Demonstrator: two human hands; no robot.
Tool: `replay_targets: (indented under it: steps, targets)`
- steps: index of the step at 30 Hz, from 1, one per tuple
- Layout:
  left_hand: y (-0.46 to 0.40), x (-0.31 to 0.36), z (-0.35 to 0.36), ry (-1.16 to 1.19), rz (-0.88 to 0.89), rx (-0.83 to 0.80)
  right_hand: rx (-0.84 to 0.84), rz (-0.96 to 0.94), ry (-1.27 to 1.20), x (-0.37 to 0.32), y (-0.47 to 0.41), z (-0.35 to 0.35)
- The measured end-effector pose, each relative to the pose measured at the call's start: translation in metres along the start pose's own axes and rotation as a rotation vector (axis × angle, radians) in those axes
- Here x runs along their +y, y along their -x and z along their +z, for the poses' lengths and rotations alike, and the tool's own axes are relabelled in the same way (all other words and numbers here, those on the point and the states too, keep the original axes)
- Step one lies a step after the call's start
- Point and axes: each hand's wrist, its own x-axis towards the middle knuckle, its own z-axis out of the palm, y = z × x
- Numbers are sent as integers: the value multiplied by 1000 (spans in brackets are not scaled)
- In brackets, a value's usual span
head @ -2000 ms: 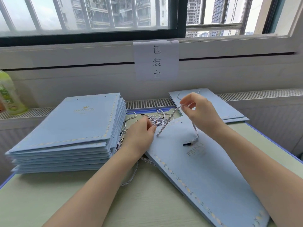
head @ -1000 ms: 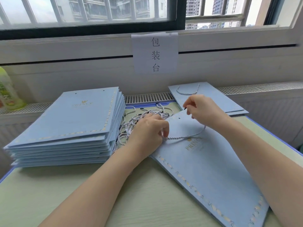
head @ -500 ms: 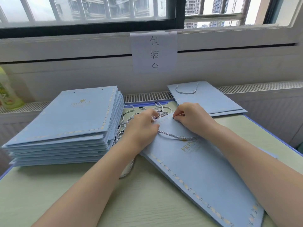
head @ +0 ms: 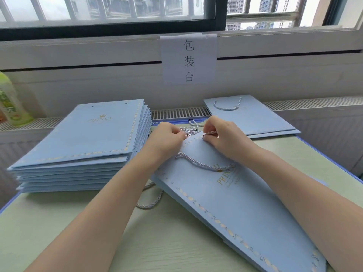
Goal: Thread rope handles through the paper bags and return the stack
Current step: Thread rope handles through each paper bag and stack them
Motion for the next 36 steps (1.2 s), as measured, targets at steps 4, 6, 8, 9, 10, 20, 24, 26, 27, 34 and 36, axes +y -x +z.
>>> replay_targets:
  steps: [4, 6, 8, 9, 10, 20, 24, 26, 27, 34, 36]
  targets:
    - [2, 4, -12, 240, -197, -109, 25, 54, -58, 0, -2, -5]
    - [1, 4, -15, 322, -255, -143, 5, 74, -114, 1, -3, -7]
    - [0, 3, -15, 383, -287, -174, -26, 80, -179, 2, -3, -9]
    - [0, 2, -15, 406, -304, -186, -34, 78, -215, 1, -3, -10]
    - [0, 2, -15, 418, -319, -198, -39, 72, -246, 0, -3, -11]
    - [-2, -9, -16, 519, -276, -396, -114, -13, -363, -9, 1, -6]
    - [-1, -9, -14, 656, -330, -417, -97, -22, -343, -12, 1, -10]
    - [-4, -11, -14, 664, -324, -417, -80, -42, -332, -13, 1, -12]
    - [-6, -13, -13, 646, -315, -413, -77, -54, -334, -14, 1, -12]
    - [-7, -14, -10, 500, -242, -347, -119, -27, -381, -13, 1, -11]
    - [-7, -10, -10, 479, -223, -319, -114, 0, -385, -13, 0, -12]
